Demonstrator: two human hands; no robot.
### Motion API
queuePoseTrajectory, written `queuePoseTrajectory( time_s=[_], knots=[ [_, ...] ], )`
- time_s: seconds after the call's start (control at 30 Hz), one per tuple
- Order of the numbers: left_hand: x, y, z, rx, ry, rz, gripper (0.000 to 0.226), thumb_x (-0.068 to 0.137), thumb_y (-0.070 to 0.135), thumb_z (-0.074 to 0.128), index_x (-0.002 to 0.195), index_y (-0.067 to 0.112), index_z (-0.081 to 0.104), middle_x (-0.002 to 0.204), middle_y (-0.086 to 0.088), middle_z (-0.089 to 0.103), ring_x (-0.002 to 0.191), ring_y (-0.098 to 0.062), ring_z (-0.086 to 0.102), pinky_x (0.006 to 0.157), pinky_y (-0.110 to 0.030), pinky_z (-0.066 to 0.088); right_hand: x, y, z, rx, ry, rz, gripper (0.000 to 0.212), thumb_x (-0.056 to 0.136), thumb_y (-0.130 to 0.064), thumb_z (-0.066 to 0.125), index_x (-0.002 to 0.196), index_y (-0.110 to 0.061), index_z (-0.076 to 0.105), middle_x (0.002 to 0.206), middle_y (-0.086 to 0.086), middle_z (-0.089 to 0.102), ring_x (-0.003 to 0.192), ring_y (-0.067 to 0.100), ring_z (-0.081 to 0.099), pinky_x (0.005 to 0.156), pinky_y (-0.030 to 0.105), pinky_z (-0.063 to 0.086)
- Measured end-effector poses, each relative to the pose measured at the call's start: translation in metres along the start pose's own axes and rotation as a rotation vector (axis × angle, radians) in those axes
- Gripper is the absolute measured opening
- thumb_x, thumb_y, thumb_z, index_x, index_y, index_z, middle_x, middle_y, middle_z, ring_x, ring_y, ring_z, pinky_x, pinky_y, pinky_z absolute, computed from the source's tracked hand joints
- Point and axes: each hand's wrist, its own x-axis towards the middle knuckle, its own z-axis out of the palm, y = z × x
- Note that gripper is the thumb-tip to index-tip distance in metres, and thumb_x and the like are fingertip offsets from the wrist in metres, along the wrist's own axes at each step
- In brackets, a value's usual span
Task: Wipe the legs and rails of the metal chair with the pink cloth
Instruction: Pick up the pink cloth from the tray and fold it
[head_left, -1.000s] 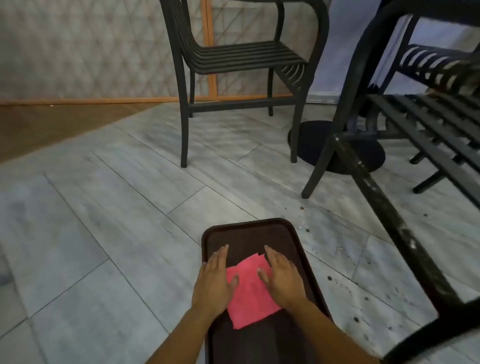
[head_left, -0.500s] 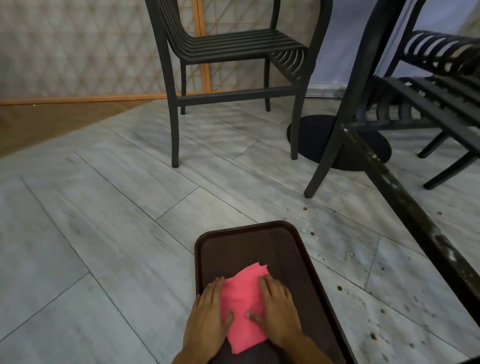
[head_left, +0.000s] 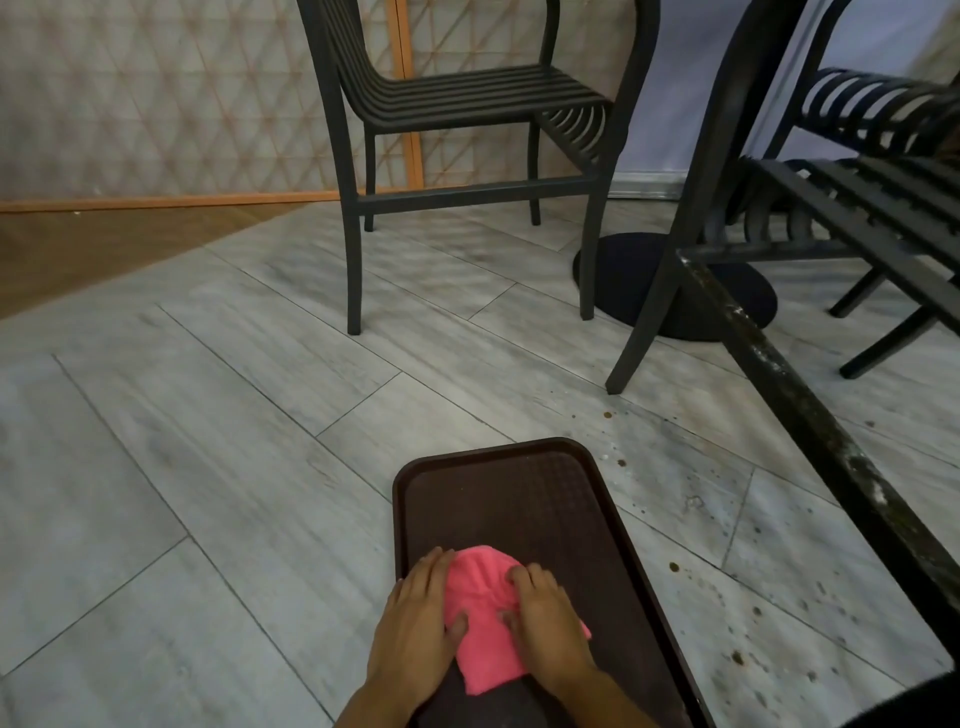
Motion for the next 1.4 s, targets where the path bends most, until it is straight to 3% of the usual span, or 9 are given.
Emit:
queuePoseTrajectory(
  time_s=[0.2, 0.33, 0.5, 0.6, 0.87, 1.0, 1.13, 1.3, 1.4],
  knots=[
    [-0.002, 0.012, -0.018, 0.043, -0.041, 0.043, 0.076, 0.086, 0.057, 0.042, 0.149, 0.027, 0.008, 0.157, 0.009, 0.008, 0.143, -0.006, 0.012, 0.117, -0.024, 0.013, -0.007, -0.010, -0.018, 0.019, 0.107, -0.153, 0.048, 0.079, -0.037, 0.031, 0.117, -0.017, 0.051, 0.109, -0.001, 0.054, 0.098, 0.018, 0.051, 0.083, 0.027, 0.040],
    [-0.002, 0.027, -0.037, -0.033, -0.043, 0.090, 0.083, 0.083, 0.051, 0.059, 0.149, 0.029, 0.012, 0.156, 0.013, 0.011, 0.143, -0.005, 0.014, 0.115, -0.022, 0.014, -0.017, -0.020, -0.046, -0.028, 0.240, -0.227, 0.030, 0.079, -0.042, 0.041, 0.105, -0.029, 0.048, 0.093, -0.012, 0.057, 0.079, 0.005, 0.049, 0.066, 0.016, 0.042],
    [-0.001, 0.049, -0.061, -0.198, -0.066, 0.132, 0.070, 0.081, 0.037, 0.064, 0.142, 0.038, 0.029, 0.142, 0.014, 0.039, 0.129, -0.007, 0.039, 0.107, -0.029, 0.037, -0.032, -0.023, -0.080, -0.087, 0.371, -0.283, 0.029, 0.085, -0.041, 0.041, 0.109, -0.025, 0.048, 0.096, -0.009, 0.056, 0.082, 0.006, 0.044, 0.071, 0.017, 0.035],
    [-0.005, 0.068, -0.074, -0.197, -0.035, 0.179, 0.050, 0.086, 0.037, 0.060, 0.133, 0.037, 0.044, 0.129, 0.012, 0.052, 0.117, -0.009, 0.051, 0.098, -0.031, 0.046, -0.045, -0.025, -0.102, -0.155, 0.410, -0.271, 0.032, 0.083, -0.041, 0.042, 0.111, -0.027, 0.048, 0.097, -0.011, 0.056, 0.083, 0.004, 0.049, 0.071, 0.015, 0.044],
    [-0.024, 0.151, -0.104, -0.165, 0.034, 0.419, 0.043, 0.086, 0.032, 0.061, 0.127, 0.043, 0.050, 0.124, 0.020, 0.055, 0.112, -0.003, 0.054, 0.091, -0.025, 0.046, -0.108, -0.012, -0.166, -0.213, 0.534, -0.161, 0.039, 0.084, -0.040, 0.042, 0.119, -0.023, 0.047, 0.113, -0.003, 0.058, 0.097, 0.012, 0.058, 0.084, 0.026, 0.048],
    [-0.042, 0.199, -0.112, -0.164, 0.021, 0.526, 0.038, 0.086, 0.030, 0.062, 0.122, 0.039, 0.055, 0.120, 0.021, 0.059, 0.109, -0.004, 0.056, 0.087, -0.022, 0.045, -0.150, -0.011, -0.193, -0.199, 0.534, -0.158, 0.050, 0.087, -0.033, 0.055, 0.132, -0.020, 0.038, 0.132, 0.004, 0.048, 0.113, 0.018, 0.050, 0.093, 0.031, 0.045],
    [-0.064, 0.243, -0.120, -0.198, -0.022, 0.556, 0.038, 0.086, 0.021, 0.061, 0.123, 0.029, 0.059, 0.119, 0.010, 0.065, 0.107, -0.011, 0.061, 0.090, -0.028, 0.048, -0.186, -0.018, -0.214, -0.200, 0.591, -0.151, 0.059, 0.079, -0.036, 0.067, 0.130, -0.021, 0.041, 0.135, 0.006, 0.042, 0.117, 0.021, 0.048, 0.094, 0.030, 0.043],
    [-0.091, 0.286, -0.127, -0.383, -0.097, 0.520, 0.021, 0.079, 0.028, 0.064, 0.095, 0.041, 0.061, 0.078, 0.009, 0.071, 0.074, -0.007, 0.066, 0.071, -0.037, 0.055, -0.218, -0.019, -0.219, -0.085, 0.783, -0.115, 0.063, 0.080, -0.046, 0.056, 0.136, -0.026, 0.035, 0.143, 0.002, 0.026, 0.125, 0.019, 0.040, 0.099, 0.036, 0.042],
    [-0.101, 0.311, -0.131, -0.506, -0.143, 0.494, 0.024, 0.076, 0.023, 0.071, 0.085, 0.040, 0.056, 0.074, 0.006, 0.072, 0.070, -0.011, 0.068, 0.069, -0.041, 0.056, -0.230, -0.010, -0.222, -0.089, 0.910, -0.181, 0.071, 0.079, -0.053, 0.056, 0.140, -0.033, 0.025, 0.146, 0.001, 0.019, 0.129, 0.017, 0.033, 0.098, 0.039, 0.040]
  ],
)
